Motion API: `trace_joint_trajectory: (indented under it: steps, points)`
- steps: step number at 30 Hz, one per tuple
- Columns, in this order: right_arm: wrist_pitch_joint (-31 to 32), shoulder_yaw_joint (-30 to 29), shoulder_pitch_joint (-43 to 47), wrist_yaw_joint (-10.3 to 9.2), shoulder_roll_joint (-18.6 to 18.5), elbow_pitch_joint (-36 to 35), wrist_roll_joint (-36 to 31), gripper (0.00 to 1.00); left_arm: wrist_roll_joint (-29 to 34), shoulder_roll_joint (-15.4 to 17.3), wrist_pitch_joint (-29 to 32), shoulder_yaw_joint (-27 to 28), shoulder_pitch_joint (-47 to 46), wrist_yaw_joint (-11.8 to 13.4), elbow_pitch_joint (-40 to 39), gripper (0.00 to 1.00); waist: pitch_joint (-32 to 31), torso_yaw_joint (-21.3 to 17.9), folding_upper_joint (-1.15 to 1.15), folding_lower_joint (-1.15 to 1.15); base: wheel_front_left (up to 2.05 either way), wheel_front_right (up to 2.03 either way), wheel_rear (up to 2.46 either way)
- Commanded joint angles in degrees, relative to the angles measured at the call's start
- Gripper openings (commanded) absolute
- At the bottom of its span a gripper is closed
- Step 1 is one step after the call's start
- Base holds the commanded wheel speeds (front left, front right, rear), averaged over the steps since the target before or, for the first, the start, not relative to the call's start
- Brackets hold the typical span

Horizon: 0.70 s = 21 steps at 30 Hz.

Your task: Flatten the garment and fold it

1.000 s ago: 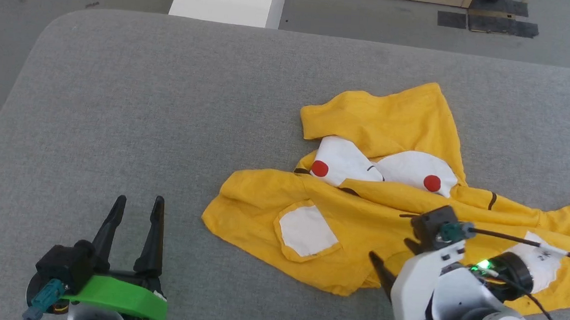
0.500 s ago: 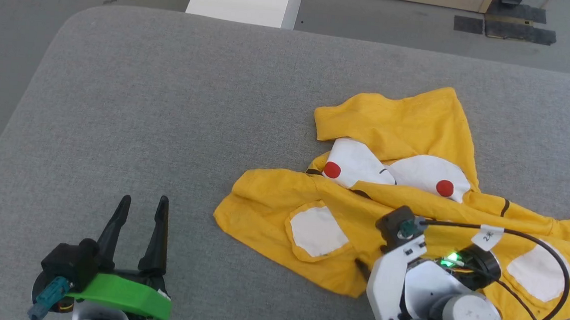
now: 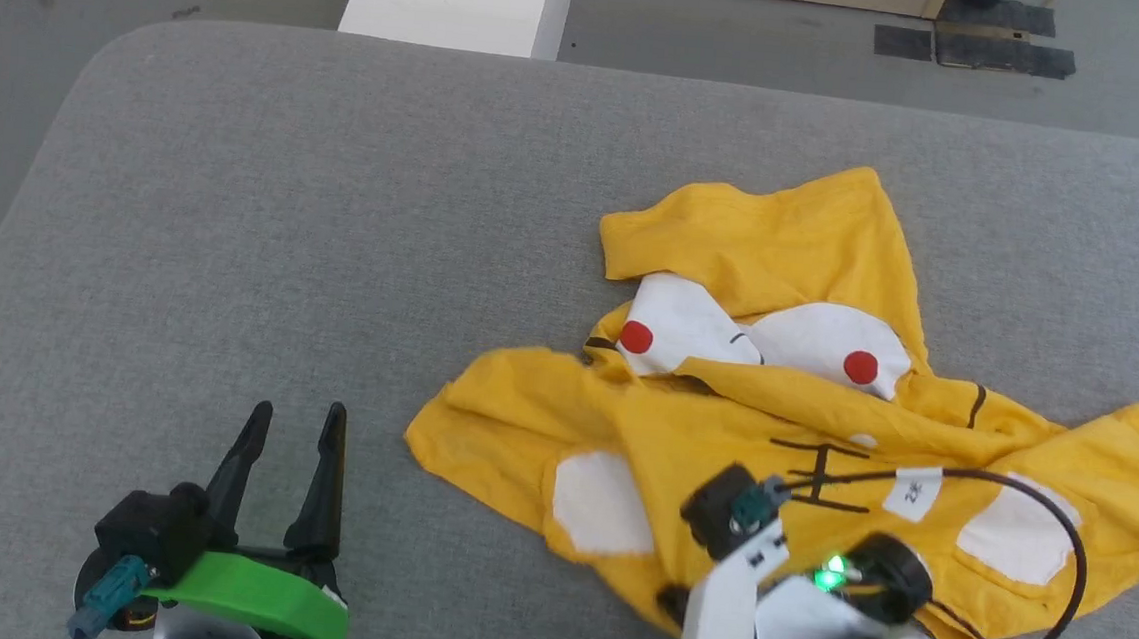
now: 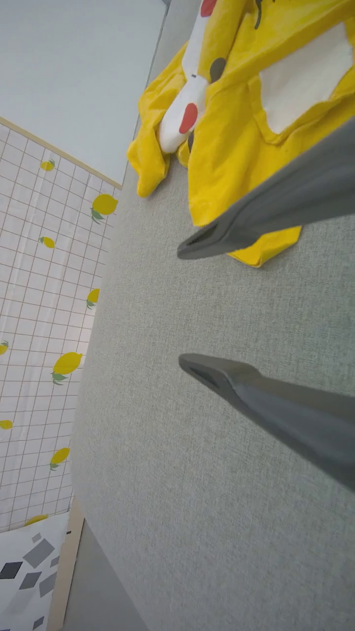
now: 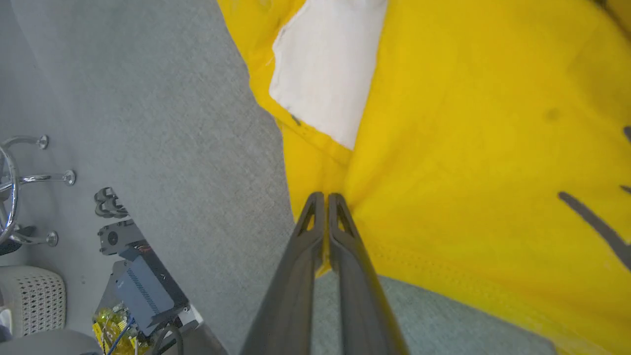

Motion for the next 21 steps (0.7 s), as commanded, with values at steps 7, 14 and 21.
trace_joint_trajectory:
  steps: [7, 14, 21]
  points:
    - [6.26, -1.0, 5.41, -0.08, -3.03, -3.71, 2.36, 0.07, -1.28, 1.48, -0.27, -1.09, -0.54, -0.39, 1.76, 1.0, -0.19, -1.33, 0.0, 0.0, 0.0, 0.0, 0.0]
    - [-2.12, -6.49, 5.39, -0.08, 1.25, -6.3, 0.38, 1.0, -1.25, 2.15, 0.24, -1.62, -0.35, -0.33, 1.95, 1.0, -1.28, -1.85, 0.0, 0.0, 0.0, 0.0, 0.0]
    - [-22.13, -18.42, 4.53, -0.08, 5.31, -11.89, -3.64, 1.0, -1.39, 3.27, 2.59, -2.58, 0.4, -0.33, -0.16, 1.0, -2.03, -1.65, 0.0, 0.0, 0.0, 0.0, 0.0]
